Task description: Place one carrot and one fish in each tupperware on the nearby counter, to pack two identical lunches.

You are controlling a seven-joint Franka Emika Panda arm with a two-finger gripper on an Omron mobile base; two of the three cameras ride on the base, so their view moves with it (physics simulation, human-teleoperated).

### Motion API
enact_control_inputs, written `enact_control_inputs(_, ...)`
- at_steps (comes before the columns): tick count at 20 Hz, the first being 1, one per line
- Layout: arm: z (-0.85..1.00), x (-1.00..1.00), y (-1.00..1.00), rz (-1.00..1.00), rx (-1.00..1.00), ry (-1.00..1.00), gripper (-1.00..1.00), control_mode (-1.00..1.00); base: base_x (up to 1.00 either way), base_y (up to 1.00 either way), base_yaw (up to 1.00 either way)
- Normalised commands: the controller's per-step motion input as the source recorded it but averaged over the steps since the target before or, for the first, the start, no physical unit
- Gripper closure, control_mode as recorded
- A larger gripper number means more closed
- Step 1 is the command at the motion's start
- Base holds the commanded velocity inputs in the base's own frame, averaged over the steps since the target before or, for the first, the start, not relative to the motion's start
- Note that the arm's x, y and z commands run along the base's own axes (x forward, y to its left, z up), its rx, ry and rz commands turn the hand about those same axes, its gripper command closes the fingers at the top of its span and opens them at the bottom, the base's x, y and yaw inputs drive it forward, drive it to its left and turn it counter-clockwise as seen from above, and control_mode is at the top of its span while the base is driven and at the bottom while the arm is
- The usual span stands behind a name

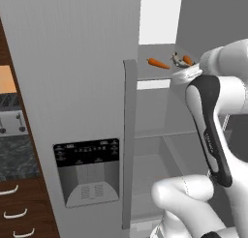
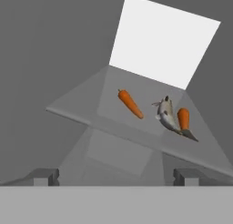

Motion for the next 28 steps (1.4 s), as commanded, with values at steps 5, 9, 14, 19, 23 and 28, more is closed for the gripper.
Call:
enact_control_inputs(5,-0.23,0.85,0.00,0.00,0.00,0.03,-1.00,-1.00,0.00,0.00,0.00)
enact_control_inputs(9,-0.43,0.95,0.00,0.00,0.00,0.12,-1.00,-1.00,0.00,0.00,0.00)
enact_control_inputs(14,-0.17,0.91,-0.07,0.03,0.03,0.08,-1.00,-1.00,0.00,0.00,0.00)
enact_control_inputs(19,-0.13,0.79,0.00,0.13,0.02,0.05,-1.00,-1.00,0.00,0.00,0.00)
enact_control_inputs(23,-0.27,0.83,0.00,0.11,0.00,0.14,-1.00,-1.00,0.00,0.00,0.00)
enact_control_inputs(28,-0.12,0.82,0.01,0.04,-0.01,0.09,-1.00,-1.00,0.00,0.00,0.00)
